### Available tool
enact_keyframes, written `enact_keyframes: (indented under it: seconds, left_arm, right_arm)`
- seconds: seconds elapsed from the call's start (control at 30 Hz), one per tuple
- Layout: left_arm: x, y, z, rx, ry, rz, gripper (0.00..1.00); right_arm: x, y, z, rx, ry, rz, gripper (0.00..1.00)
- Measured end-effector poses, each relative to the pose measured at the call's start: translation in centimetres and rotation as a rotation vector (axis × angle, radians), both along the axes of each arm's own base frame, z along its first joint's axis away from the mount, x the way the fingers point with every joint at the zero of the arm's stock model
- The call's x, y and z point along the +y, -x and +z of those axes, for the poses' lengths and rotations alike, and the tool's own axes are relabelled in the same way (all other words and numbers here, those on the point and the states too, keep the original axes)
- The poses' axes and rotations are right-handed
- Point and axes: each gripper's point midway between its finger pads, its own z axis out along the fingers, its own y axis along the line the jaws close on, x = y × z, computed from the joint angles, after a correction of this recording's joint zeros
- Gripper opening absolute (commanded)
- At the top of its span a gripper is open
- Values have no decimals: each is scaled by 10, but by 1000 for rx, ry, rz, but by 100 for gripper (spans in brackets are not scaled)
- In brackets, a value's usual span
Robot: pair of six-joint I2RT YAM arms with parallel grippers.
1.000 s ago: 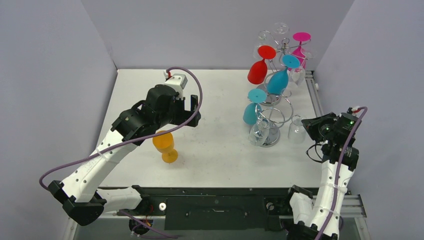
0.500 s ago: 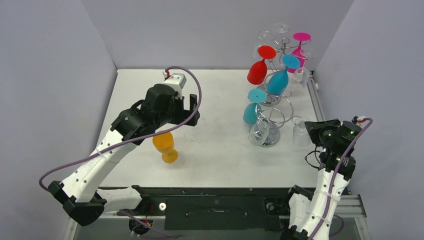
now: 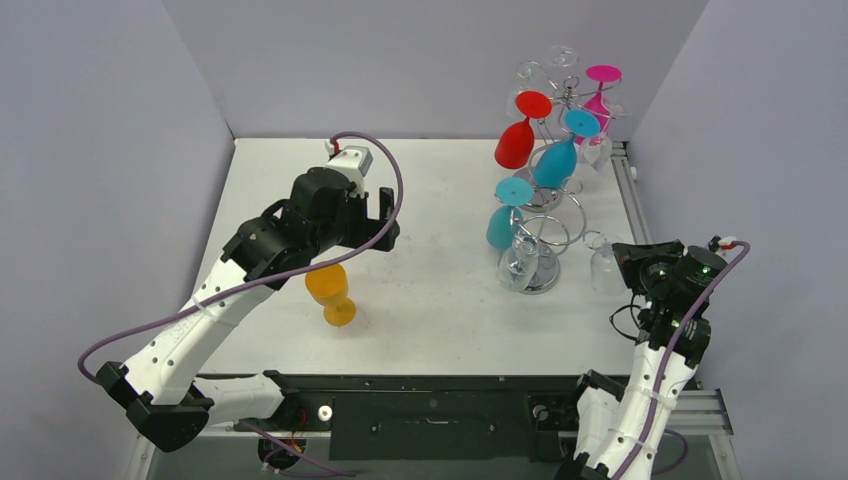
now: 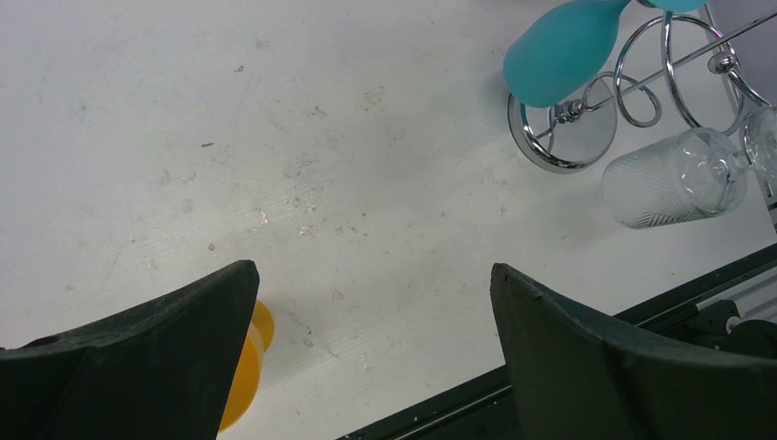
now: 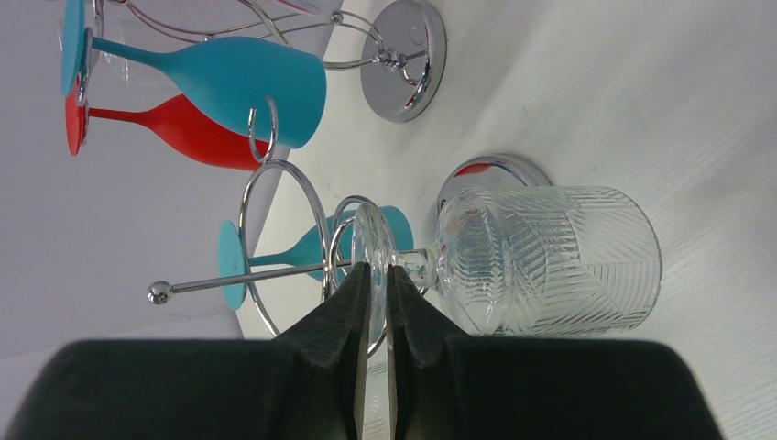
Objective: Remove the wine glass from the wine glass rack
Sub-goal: Pick up the wine glass from the wine rack.
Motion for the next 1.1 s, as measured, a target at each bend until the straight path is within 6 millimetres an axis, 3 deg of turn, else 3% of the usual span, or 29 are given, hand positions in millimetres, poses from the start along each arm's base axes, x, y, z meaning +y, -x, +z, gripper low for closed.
enact_keyframes:
  seconds: [0.37,0.7,0.9,1.1]
  left_arm:
    - [1,-2,-2,6,-3,4,96]
    - [-3,-3,-7,21,-12,-13,96]
    - [-6,-2,-9,33,-9,-26,96]
    - [-8,-4,-9,34,-7,-29,96]
  right_arm:
    - [-2,9,0,6,13,-33,0]
    - [-13,29,7,45,74,-130,0]
    - [-21,28,24,35,100,-160,0]
    - [-31,11,61,-27,103,-181,0]
